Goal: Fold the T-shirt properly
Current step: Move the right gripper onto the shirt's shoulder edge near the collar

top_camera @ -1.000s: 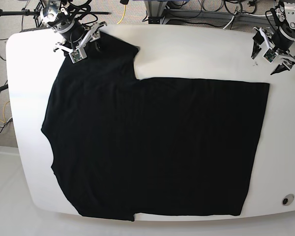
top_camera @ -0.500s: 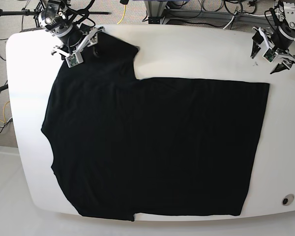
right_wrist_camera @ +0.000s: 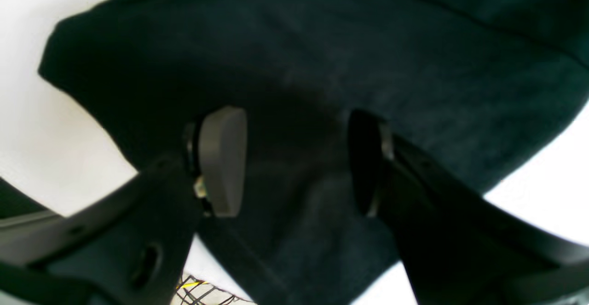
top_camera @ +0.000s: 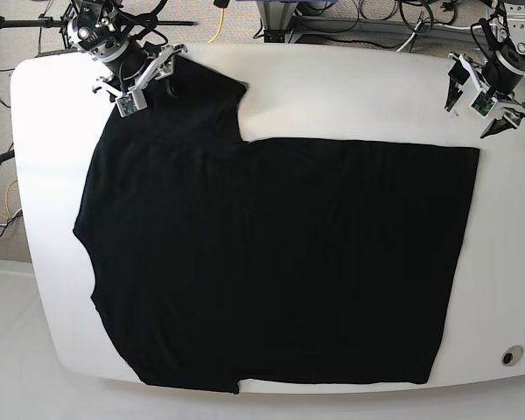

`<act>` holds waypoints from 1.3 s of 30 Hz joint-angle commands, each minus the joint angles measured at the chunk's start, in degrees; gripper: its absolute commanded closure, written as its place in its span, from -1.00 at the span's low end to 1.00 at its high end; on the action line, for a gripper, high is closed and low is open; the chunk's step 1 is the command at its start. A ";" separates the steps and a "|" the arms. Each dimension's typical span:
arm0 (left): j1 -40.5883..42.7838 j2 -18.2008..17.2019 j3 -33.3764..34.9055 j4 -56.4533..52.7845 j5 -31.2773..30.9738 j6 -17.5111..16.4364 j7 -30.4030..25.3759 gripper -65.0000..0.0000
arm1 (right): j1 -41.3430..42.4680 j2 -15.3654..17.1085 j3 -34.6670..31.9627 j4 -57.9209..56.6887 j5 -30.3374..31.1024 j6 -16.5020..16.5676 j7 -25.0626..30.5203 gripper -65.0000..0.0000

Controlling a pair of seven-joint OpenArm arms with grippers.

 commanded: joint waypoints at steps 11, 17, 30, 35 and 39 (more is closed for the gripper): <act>-1.13 -1.05 -0.21 -0.71 -0.85 0.50 0.41 -0.40 | 3.07 2.47 -1.04 0.57 -0.78 -0.07 -0.51 -0.04; -1.30 -0.93 0.06 -1.59 -1.10 0.45 0.48 -0.40 | 5.04 2.68 -1.37 -0.40 -1.02 -0.07 -1.29 -0.04; -1.81 -1.13 0.60 -1.91 -1.80 0.08 1.87 -0.41 | 6.58 1.88 0.06 -4.77 1.29 -0.07 -1.81 -0.03; -1.84 -1.11 0.72 -1.70 -1.88 0.11 1.65 -0.42 | 5.76 1.04 1.96 -4.33 2.38 -0.07 -1.41 -0.04; -1.89 -1.07 0.48 -1.95 -1.18 0.01 1.23 -0.41 | 3.65 0.12 5.05 -1.27 3.13 -0.07 -1.02 -0.04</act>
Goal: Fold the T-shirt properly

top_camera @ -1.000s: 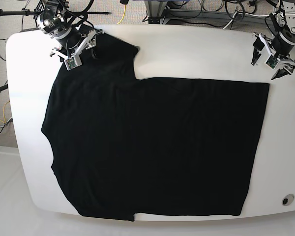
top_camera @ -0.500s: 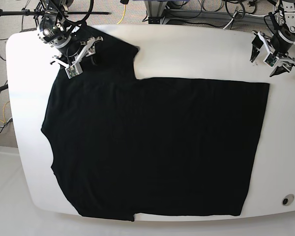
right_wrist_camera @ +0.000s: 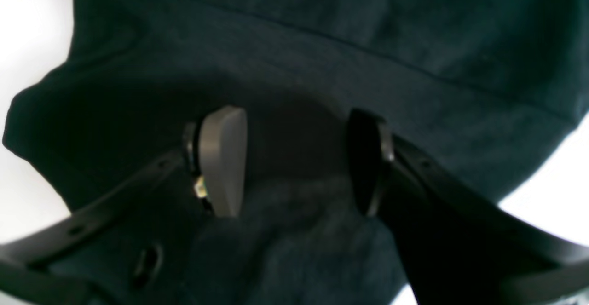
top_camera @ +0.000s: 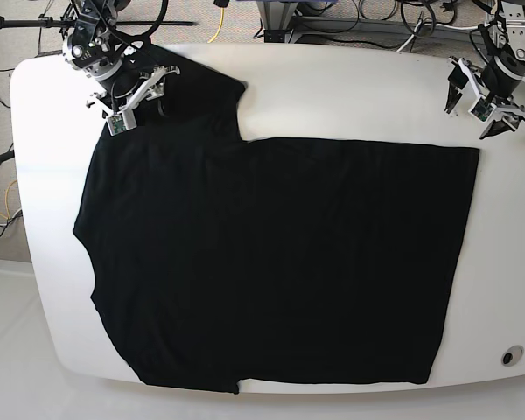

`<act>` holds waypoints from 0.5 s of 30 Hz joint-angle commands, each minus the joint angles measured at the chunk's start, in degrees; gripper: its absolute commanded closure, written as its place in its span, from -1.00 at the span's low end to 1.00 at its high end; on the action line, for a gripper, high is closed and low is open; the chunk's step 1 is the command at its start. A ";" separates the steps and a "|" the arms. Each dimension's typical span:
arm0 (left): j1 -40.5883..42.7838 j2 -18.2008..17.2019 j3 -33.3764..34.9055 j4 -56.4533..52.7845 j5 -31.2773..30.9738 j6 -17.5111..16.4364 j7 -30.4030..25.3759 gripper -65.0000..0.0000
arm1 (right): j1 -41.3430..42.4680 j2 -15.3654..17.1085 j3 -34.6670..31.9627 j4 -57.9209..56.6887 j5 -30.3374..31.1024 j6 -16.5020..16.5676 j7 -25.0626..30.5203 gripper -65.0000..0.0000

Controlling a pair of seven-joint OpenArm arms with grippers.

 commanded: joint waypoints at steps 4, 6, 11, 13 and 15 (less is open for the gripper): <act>0.07 -1.00 -0.73 0.66 -0.35 0.31 -1.28 -0.41 | -2.86 -0.02 3.46 5.02 1.99 0.25 1.04 -0.03; 0.01 -1.03 -0.75 0.57 -0.30 0.29 -1.16 -0.41 | -3.26 -0.10 4.23 5.83 2.33 0.25 0.73 -0.03; -0.55 -1.11 -0.66 0.22 -0.55 0.06 -0.35 -0.42 | -2.68 0.14 7.04 6.74 3.05 0.25 -0.60 -0.03; -0.67 -1.10 -0.57 -0.02 -0.57 0.06 -0.25 -0.43 | -2.52 0.20 7.48 6.60 3.05 0.25 -0.87 -0.03; -0.75 -1.08 -0.61 -0.19 -0.59 0.02 -0.28 -0.42 | -2.41 0.26 7.66 6.68 2.92 0.25 -1.10 -0.03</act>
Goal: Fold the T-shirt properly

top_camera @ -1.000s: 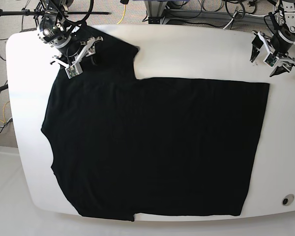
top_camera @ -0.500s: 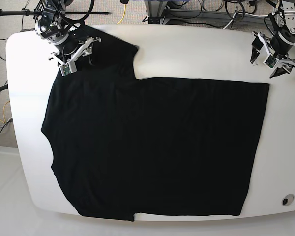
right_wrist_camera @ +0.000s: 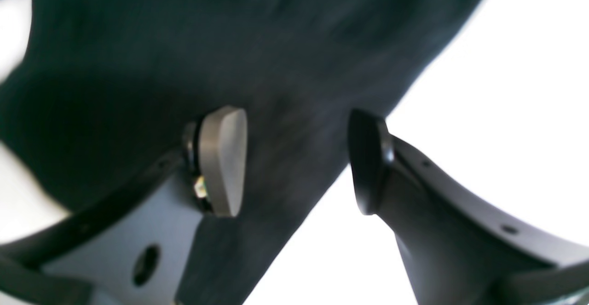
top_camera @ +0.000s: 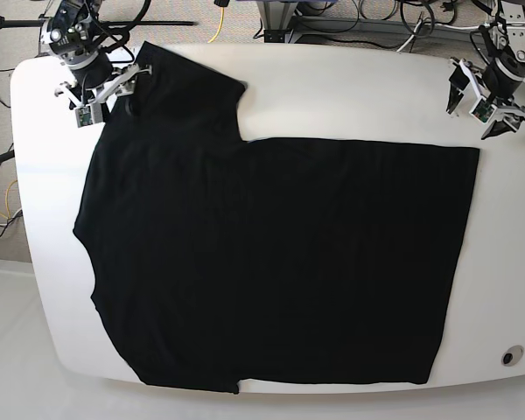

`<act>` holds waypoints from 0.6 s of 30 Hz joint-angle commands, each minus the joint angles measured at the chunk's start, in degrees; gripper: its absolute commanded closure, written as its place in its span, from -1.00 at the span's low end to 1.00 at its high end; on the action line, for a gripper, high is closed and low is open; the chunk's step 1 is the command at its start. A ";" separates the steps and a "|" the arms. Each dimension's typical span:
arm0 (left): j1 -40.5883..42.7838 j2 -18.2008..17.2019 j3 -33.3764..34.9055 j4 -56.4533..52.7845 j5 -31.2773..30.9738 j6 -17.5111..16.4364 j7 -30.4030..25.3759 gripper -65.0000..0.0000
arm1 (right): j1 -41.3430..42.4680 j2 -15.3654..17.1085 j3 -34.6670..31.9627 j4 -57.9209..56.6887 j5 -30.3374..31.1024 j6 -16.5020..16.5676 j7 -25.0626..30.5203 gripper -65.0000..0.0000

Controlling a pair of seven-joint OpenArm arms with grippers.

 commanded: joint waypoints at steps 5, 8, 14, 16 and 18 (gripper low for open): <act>-1.21 -1.01 -0.45 -0.95 -1.04 0.20 -0.59 -0.42 | 0.18 0.83 -0.29 2.47 0.12 0.38 -0.45 -0.03; -1.39 -0.97 -0.46 -1.30 -1.14 0.17 -0.53 -0.43 | 0.39 0.92 -0.61 2.57 0.06 0.38 -0.83 -0.04; -2.51 -1.01 -0.70 -1.10 -2.66 -0.12 -0.15 -0.42 | 0.86 0.24 -1.95 1.10 0.01 0.38 -1.71 -0.04; -2.57 -1.00 -0.76 -1.12 -2.89 -0.24 0.06 -0.42 | 0.75 -0.07 -2.04 0.99 0.21 0.38 -1.96 -0.04; -2.58 -1.00 -0.77 -1.17 -3.21 -0.33 0.16 -0.42 | 0.73 -0.43 -2.26 0.76 0.39 0.38 -2.22 -0.04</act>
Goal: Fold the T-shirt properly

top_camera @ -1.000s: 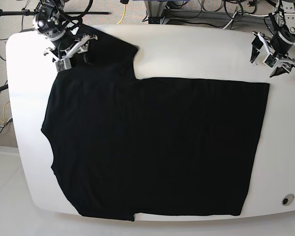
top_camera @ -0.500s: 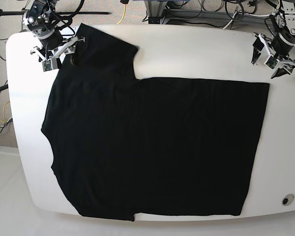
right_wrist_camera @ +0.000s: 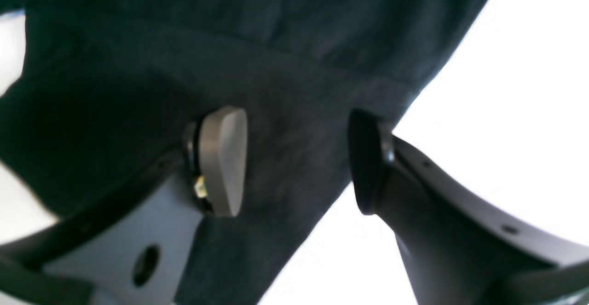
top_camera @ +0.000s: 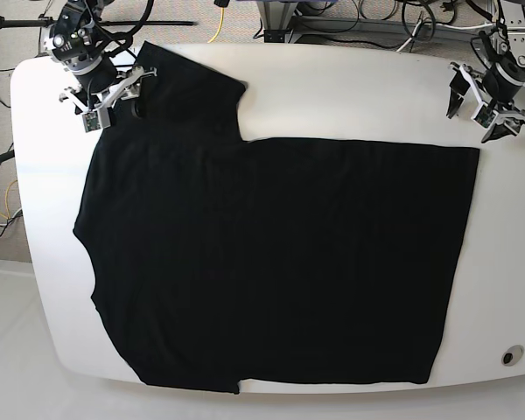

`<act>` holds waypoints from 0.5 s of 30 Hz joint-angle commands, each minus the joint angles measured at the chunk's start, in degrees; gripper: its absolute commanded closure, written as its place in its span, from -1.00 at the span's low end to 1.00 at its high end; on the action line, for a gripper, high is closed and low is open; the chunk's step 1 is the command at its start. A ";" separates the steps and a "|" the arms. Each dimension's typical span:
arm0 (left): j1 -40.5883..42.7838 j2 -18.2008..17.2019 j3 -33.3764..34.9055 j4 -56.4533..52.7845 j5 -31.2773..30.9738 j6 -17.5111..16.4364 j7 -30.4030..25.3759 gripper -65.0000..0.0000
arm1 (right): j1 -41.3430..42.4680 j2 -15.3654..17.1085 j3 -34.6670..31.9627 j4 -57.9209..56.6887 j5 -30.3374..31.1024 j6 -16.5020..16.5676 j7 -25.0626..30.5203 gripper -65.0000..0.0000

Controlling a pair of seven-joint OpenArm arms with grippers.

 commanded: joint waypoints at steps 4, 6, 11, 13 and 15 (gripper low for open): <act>0.00 -1.11 -0.77 0.91 -1.47 0.33 -0.75 -0.42 | -0.26 -1.09 -0.11 -0.02 1.49 0.32 0.27 -0.04; 0.25 -1.21 -0.87 0.95 -1.05 0.02 -0.38 -0.42 | -0.61 -2.26 -0.21 -0.34 1.93 0.32 0.12 -0.04; 0.39 -1.26 -0.93 1.01 -0.90 0.04 -0.38 -0.42 | -0.49 -3.49 0.04 -1.12 2.21 0.32 0.00 -0.05; 0.39 -1.27 -1.00 0.99 -0.95 0.07 -0.37 -0.42 | -0.31 -3.72 0.20 -1.37 2.43 0.32 -0.03 -0.04; 0.33 -1.26 -0.92 0.96 -1.01 -0.07 -0.43 -0.43 | -0.04 -3.50 0.32 -1.62 2.88 0.32 0.06 -0.05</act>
